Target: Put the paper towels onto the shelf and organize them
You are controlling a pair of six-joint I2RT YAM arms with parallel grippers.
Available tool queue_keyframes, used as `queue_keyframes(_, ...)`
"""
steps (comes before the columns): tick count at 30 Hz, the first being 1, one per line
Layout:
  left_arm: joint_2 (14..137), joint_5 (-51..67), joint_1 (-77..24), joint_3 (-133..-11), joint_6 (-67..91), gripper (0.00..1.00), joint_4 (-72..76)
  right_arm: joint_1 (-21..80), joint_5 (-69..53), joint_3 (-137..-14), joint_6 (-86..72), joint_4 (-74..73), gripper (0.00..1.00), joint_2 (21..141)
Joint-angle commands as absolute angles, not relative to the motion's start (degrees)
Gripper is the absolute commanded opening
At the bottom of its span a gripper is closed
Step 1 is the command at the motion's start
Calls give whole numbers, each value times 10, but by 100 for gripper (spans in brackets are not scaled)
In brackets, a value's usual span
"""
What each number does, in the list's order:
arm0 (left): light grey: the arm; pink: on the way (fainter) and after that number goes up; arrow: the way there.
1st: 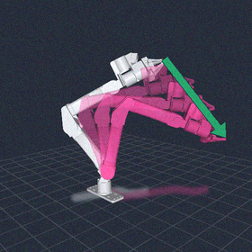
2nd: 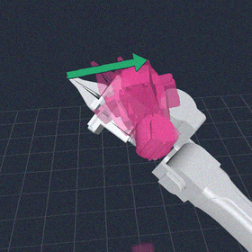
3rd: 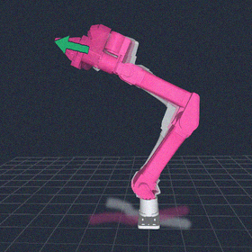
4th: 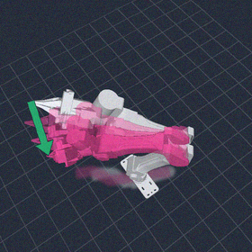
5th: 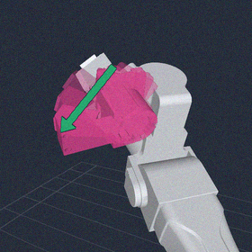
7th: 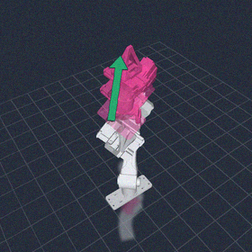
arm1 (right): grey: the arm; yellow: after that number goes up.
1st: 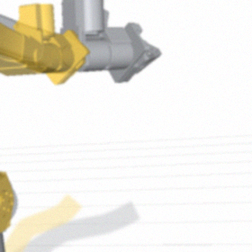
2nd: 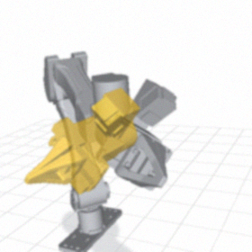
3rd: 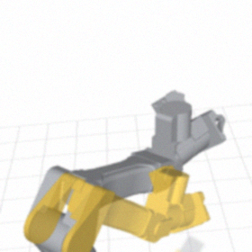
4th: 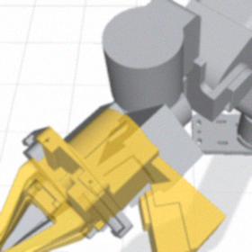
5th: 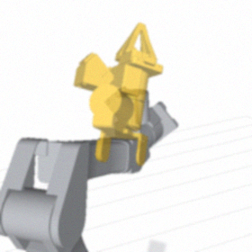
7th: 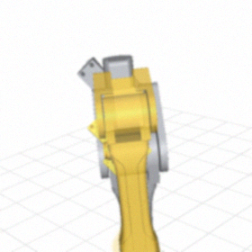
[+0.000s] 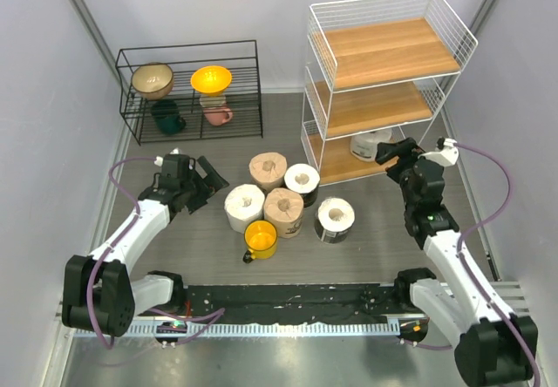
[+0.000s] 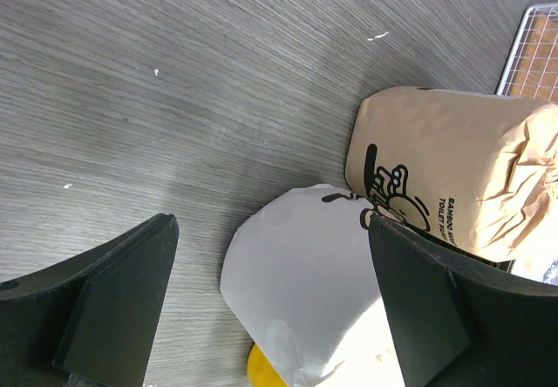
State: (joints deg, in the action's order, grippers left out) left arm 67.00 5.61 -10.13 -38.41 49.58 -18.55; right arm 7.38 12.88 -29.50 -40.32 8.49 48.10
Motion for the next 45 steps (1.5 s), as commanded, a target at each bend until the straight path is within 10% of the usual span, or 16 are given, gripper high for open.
queue_keyframes(1,660,57,-104,-394,494,96,-177,112,136,-380,-378,-139,83,418)
queue_keyframes(13,652,46,-104,-399,490,96,-188,412,284,-495,-470,-264,82,453)
queue_keyframes(21,651,42,-105,-405,490,96,-195,676,476,-639,-505,-260,82,682)
queue_keyframes(45,648,54,-104,-403,491,96,-195,749,506,-804,-764,-308,78,950)
